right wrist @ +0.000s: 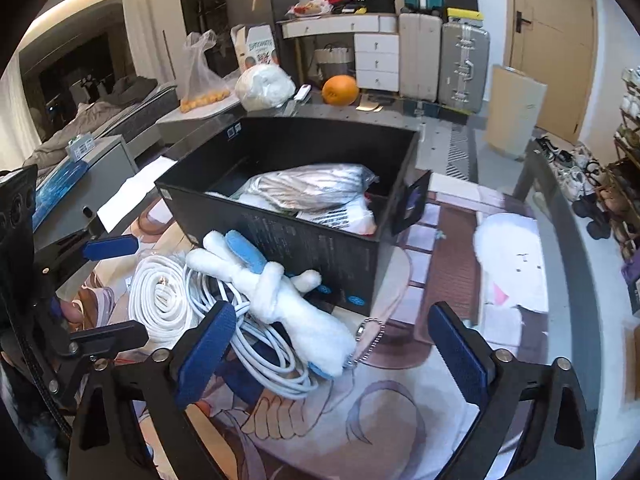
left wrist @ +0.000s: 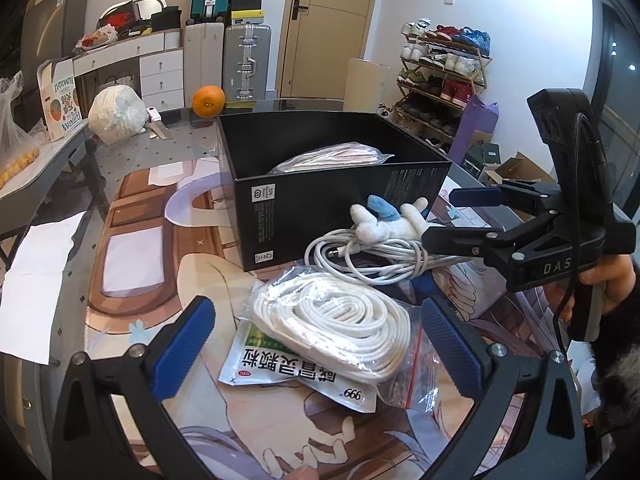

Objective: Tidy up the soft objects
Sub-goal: 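Reach the right tool to the white plush rabbit and grasp it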

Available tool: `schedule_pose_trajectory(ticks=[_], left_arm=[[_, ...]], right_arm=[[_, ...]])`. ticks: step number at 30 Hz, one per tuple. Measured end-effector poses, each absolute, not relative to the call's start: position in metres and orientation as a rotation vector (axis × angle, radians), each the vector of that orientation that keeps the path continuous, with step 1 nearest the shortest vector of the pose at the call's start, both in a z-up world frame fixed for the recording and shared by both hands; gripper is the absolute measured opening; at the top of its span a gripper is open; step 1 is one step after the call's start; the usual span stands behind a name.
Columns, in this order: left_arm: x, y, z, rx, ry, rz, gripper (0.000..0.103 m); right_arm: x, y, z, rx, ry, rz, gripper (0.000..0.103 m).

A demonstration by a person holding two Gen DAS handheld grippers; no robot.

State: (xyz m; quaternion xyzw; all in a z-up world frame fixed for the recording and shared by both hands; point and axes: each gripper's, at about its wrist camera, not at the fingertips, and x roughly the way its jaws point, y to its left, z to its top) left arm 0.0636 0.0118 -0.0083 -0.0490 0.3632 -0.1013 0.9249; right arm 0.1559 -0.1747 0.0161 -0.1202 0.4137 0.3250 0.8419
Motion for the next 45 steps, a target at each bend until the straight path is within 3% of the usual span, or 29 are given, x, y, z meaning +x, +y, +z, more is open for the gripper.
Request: schedule_pose_trajectory(ticks=[11, 38, 45], left_arm=[[0.065, 0.015, -0.01, -0.117, 0.755, -0.212, 0.103], [0.066, 0.016, -0.012, -0.125, 0.765, -0.209, 0.103], [0.066, 0.016, -0.012, -0.124, 0.772, -0.214, 0.103]], right_arm=[[0.155, -0.166, 0.01, -0.218, 0.94, 0.828, 0.073], [0.167, -0.166, -0.002, -0.044, 1.055, 1.049, 0.072], [0.175, -0.159, -0.002, -0.031, 1.036, 1.039, 0.061]])
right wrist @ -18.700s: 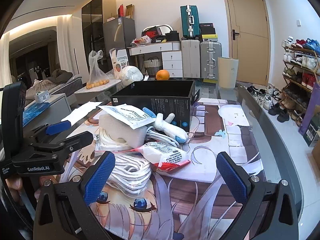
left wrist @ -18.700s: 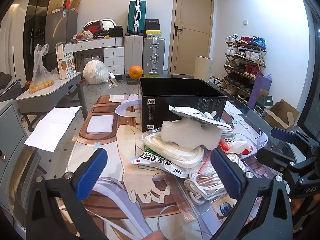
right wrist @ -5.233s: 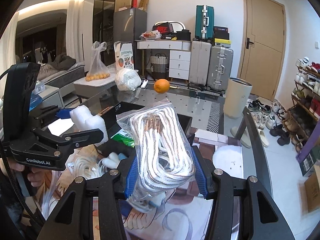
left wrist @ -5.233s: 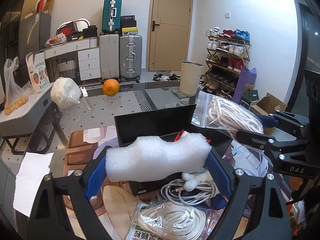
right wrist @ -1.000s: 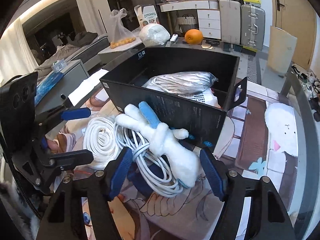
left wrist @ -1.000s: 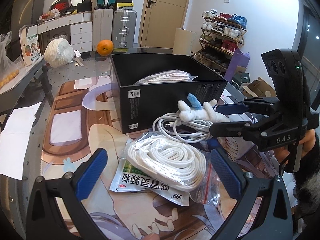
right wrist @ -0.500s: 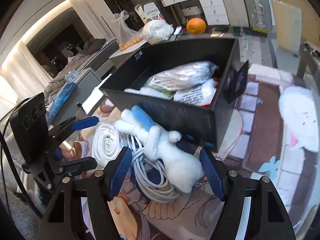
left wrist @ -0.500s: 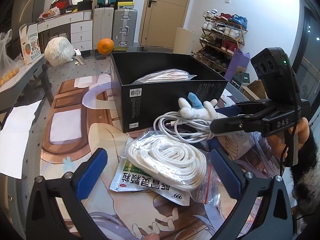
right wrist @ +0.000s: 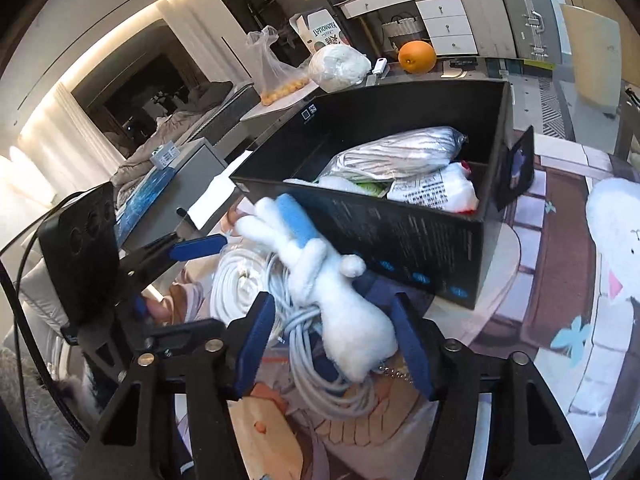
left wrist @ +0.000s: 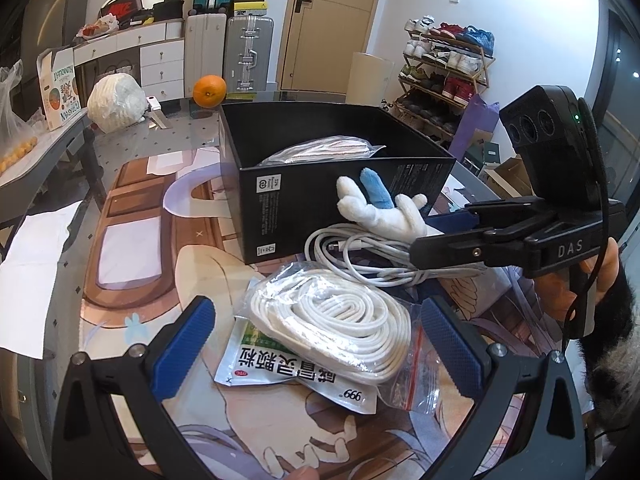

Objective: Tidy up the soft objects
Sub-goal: 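Reach the right tool to the white plush rabbit and grasp it, then lift the plush rabbit with the right tool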

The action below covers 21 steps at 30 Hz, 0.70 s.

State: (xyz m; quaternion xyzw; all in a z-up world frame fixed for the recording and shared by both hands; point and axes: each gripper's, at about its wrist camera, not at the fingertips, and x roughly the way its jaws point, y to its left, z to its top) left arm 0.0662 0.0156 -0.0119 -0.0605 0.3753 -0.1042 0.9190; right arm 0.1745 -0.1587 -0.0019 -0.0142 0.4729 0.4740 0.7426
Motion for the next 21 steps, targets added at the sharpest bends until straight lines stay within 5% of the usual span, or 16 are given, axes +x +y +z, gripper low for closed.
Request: schedule_pose_trajectory(ticks=[2, 8, 21], left_arm=[[0.067, 0.016, -0.012, -0.126, 0.773, -0.215, 0.103], [0.067, 0.016, -0.013, -0.126, 0.775, -0.218, 0.103], [0.068, -0.002, -0.011, -0.034, 0.791, -0.248, 0.103]], right_arm=[[0.174, -0.153, -0.001, -0.057, 1.025, 1.025, 0.061], [0.17, -0.153, 0.002, -0.069, 0.982, 1.03, 0.031], [0.132, -0.188, 0.02, -0.136, 0.871, 0.972, 0.023]])
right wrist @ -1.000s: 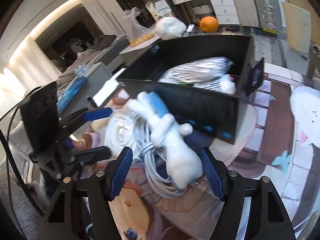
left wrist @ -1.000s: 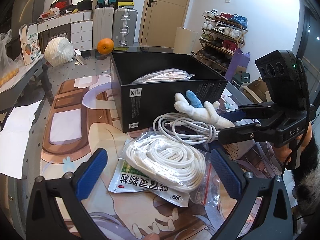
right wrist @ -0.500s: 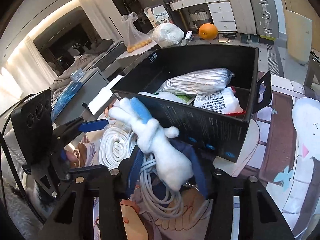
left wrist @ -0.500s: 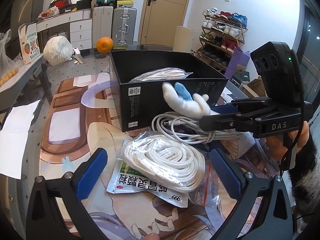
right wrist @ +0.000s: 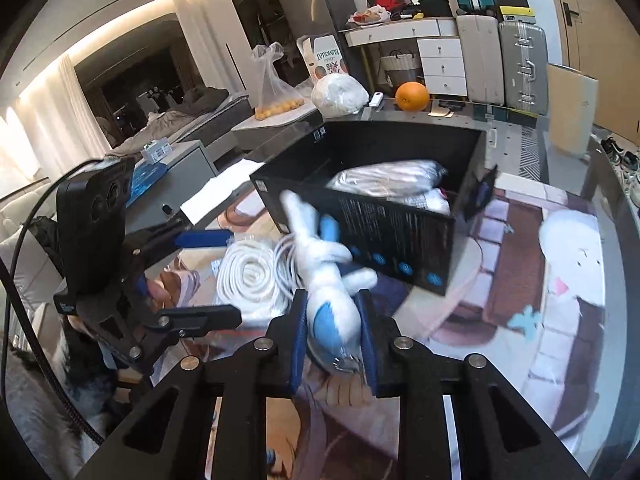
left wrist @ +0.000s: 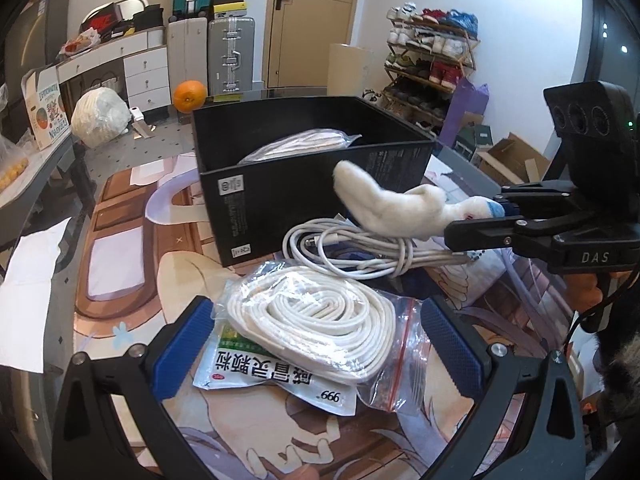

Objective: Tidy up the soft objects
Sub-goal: 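Lift the plush rabbit with the right tool, then grasp the zip bag of white rope with the left tool while the right tool holds the rabbit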

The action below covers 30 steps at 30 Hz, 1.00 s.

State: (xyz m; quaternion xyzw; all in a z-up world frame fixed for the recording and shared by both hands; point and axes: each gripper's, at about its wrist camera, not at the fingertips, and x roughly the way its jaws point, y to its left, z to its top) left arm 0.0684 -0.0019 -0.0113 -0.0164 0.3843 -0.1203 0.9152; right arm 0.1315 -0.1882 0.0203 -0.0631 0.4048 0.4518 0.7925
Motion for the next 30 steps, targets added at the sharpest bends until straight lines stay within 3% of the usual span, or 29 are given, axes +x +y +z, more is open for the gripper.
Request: schedule_pose_trajectory(ticks=[5, 10, 19, 23, 25, 27, 28, 30], left_arm=[[0.071, -0.011, -0.012, 0.03, 0.808, -0.247, 0.103], [0.072, -0.021, -0.015, 0.073, 0.831, -0.266, 0.103], [0.078, -0.018, -0.018, 0.035, 0.862, -0.282, 0.101], [0.08, -0.016, -0.018, 0.028, 0.864, -0.265, 0.089], [0.079, -0.015, -0.018, 0.019, 0.852, -0.274, 0.081], [0.077, -0.013, -0.017, 0.015, 0.839, -0.277, 0.066], [0.076, -0.01, -0.017, 0.001, 0.833, -0.281, 0.064], [0.073, -0.006, -0.016, -0.022, 0.825, -0.297, 0.055]], right_arm=[[0.12, -0.189, 0.017, -0.213, 0.876, 0.971, 0.024], [0.125, -0.184, 0.015, -0.222, 0.876, 0.986, 0.047], [0.15, -0.171, 0.008, -0.148, 0.882, 1.011, 0.047], [0.154, -0.166, 0.007, -0.148, 0.892, 1.012, 0.047], [0.153, -0.164, 0.007, -0.159, 0.886, 1.013, 0.042], [0.15, -0.161, 0.008, -0.177, 0.87, 1.024, 0.034], [0.148, -0.16, 0.009, -0.187, 0.858, 1.017, 0.028], [0.148, -0.162, 0.011, -0.185, 0.853, 1.011, 0.027]])
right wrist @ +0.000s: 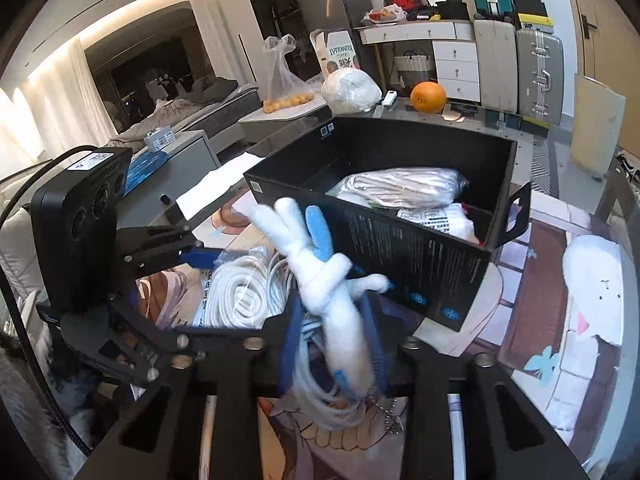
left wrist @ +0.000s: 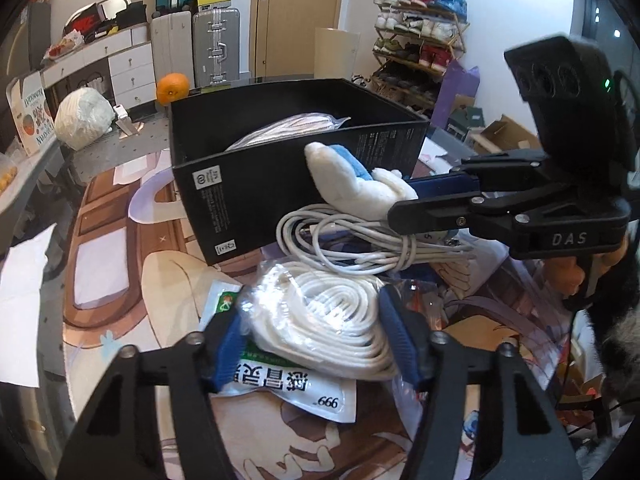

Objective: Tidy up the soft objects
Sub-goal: 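Grasp the zip bag of white rope with the left tool while the right tool holds the rabbit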

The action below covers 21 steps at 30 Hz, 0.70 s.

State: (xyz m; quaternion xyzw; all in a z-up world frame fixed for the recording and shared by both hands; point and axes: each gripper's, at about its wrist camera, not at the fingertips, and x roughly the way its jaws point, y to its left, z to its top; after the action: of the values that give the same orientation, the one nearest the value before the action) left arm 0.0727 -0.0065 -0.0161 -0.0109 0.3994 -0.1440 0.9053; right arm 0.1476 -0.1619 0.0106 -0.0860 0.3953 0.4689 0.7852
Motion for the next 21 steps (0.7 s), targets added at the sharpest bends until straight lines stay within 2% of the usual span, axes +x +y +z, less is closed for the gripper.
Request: schedule_pose_trajectory(ticks=[1, 3, 5, 11, 16, 17, 18, 21], left_arm=[[0.071, -0.006, -0.016, -0.024, 0.819, -0.301, 0.052], [0.067, -0.004, -0.014, -0.026, 0.805, -0.296, 0.034], [0.064, 0.0, -0.013, -0.047, 0.799, -0.298, 0.029], [0.05, -0.005, -0.011, -0.041, 0.825, -0.367, 0.032], [0.037, -0.011, -0.007, 0.025, 0.797, -0.316, 0.083], [0.035, -0.011, -0.006, 0.032, 0.782, -0.302, 0.098], [0.033, -0.011, -0.003, 0.038, 0.763, -0.302, 0.102], [0.032, -0.017, 0.002, 0.052, 0.755, -0.359, 0.102]], right_arm=[[0.148, -0.163, 0.011, -0.182, 0.853, 1.012, 0.026], [0.146, -0.166, 0.011, -0.181, 0.848, 1.01, 0.026], [0.144, -0.171, 0.013, -0.17, 0.837, 1.015, 0.026], [0.135, -0.179, 0.02, -0.15, 0.818, 1.028, 0.026], [0.125, -0.182, 0.022, -0.163, 0.809, 1.028, 0.026], [0.124, -0.183, 0.022, -0.162, 0.808, 1.025, 0.026], [0.124, -0.185, 0.023, -0.158, 0.805, 1.025, 0.026], [0.124, -0.188, 0.025, -0.15, 0.799, 1.018, 0.026]])
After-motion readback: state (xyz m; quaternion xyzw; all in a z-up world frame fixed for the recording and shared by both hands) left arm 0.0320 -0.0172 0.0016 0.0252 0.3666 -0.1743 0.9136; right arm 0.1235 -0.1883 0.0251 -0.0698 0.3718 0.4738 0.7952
